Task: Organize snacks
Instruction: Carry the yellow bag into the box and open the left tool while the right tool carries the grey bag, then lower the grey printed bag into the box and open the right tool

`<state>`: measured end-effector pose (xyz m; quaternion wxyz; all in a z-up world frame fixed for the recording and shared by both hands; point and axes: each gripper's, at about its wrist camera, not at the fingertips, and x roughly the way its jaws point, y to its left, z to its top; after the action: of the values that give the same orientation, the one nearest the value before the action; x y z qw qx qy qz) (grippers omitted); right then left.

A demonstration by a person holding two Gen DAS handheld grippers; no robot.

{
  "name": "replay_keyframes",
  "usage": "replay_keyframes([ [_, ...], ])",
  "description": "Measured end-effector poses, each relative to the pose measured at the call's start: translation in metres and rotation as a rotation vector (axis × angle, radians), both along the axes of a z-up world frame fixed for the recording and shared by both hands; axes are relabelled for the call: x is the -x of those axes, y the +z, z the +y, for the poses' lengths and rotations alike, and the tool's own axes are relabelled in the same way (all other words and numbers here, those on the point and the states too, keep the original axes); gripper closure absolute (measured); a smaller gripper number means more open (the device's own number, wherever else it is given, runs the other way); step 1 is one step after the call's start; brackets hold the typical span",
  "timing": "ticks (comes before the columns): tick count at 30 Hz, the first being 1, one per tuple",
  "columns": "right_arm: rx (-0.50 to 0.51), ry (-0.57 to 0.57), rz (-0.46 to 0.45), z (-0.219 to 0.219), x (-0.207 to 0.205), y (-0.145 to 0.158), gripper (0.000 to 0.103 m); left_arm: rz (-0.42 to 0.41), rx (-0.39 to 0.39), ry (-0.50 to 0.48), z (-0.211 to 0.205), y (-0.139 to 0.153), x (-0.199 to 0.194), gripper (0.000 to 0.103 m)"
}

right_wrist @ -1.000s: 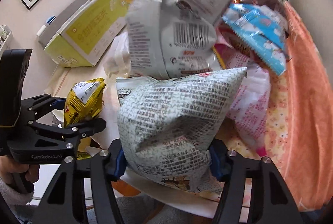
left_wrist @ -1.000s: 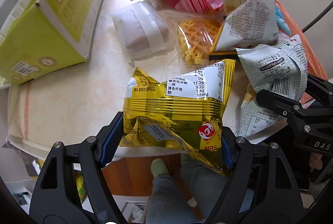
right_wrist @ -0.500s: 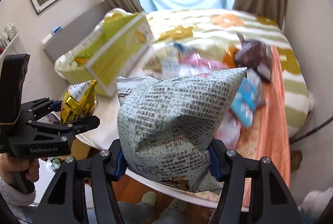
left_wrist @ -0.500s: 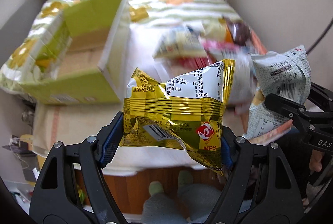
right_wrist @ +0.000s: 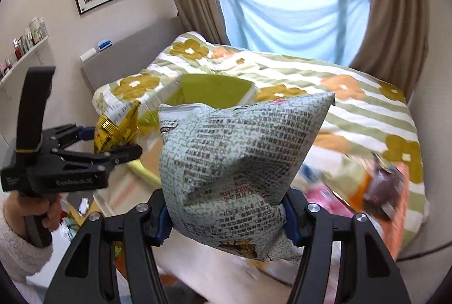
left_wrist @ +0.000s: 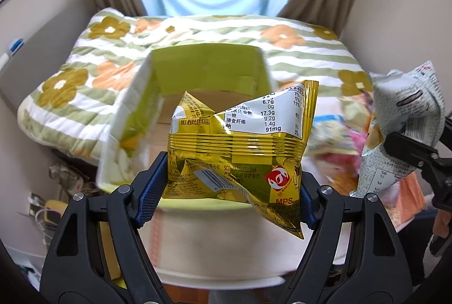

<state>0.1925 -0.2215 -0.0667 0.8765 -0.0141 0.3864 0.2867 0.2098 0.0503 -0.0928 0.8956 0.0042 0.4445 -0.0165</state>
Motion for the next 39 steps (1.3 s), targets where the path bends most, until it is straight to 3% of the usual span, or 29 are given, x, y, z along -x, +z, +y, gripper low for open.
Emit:
replay_keyframes([
  [9, 0.007, -0.057, 0.055, 0.094, -0.048, 0.001, 0.045, 0.085, -0.084, -0.049, 0.057, -0.032, -0.058, 0.027],
  [11, 0.006, -0.09, 0.074, 0.106, -0.055, -0.004, 0.045, 0.106, -0.081, -0.073, 0.065, -0.041, -0.063, 0.023],
  [15, 0.014, -0.151, 0.089, 0.118, -0.063, -0.009, 0.045, 0.127, -0.09, -0.133, 0.075, -0.056, -0.069, 0.001],
  [16, 0.017, -0.166, 0.092, 0.119, -0.063, -0.01, 0.045, 0.132, -0.091, -0.15, 0.074, -0.058, -0.07, 0.001],
  [21, 0.015, -0.218, 0.12, 0.124, -0.065, -0.014, 0.045, 0.143, -0.103, -0.213, 0.075, -0.062, -0.067, 0.001],
  [29, 0.034, -0.21, 0.156, 0.134, -0.072, -0.02, 0.045, 0.149, -0.048, -0.205, 0.088, -0.063, -0.06, 0.001],
  [39, 0.16, -0.179, 0.229, 0.154, -0.096, -0.046, 0.045, 0.138, -0.079, -0.218, 0.099, -0.059, -0.057, 0.001],
])
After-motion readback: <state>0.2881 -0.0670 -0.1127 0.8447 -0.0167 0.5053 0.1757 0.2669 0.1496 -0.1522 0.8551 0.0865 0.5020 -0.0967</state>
